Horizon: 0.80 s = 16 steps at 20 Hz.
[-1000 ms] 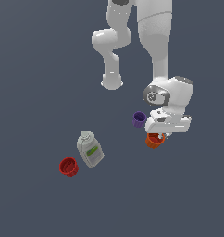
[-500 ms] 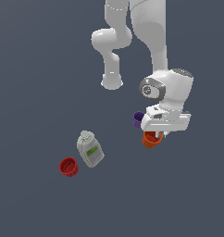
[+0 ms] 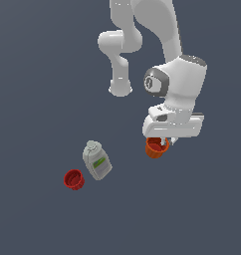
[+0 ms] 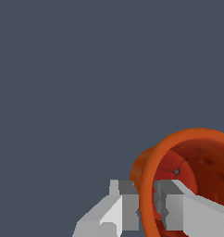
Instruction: Pick up a designated object from a clutter of objects.
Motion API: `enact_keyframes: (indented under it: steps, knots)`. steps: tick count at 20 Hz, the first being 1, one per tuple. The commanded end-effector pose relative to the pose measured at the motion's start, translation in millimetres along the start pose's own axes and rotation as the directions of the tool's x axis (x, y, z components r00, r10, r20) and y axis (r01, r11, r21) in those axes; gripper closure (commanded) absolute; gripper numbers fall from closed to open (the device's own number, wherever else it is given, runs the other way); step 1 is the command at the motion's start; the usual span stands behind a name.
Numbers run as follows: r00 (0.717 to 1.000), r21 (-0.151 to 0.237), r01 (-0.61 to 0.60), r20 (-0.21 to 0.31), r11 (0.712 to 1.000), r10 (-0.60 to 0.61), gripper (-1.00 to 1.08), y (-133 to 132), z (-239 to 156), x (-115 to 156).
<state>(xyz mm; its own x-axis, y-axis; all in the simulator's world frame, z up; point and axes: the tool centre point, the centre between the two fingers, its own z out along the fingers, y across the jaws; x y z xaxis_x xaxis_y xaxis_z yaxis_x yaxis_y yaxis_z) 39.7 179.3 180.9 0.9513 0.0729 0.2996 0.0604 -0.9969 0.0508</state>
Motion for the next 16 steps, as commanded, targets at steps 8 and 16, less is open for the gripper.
enact_keyframes:
  steps: [8,16]
  knots:
    - [1.0,0.005,0.002,-0.001,1.0,-0.002,1.08,59.7,-61.5,46.6]
    - [1.0,0.006,0.002,-0.001,1.0,-0.002,1.08,117.6,-119.4,92.1]
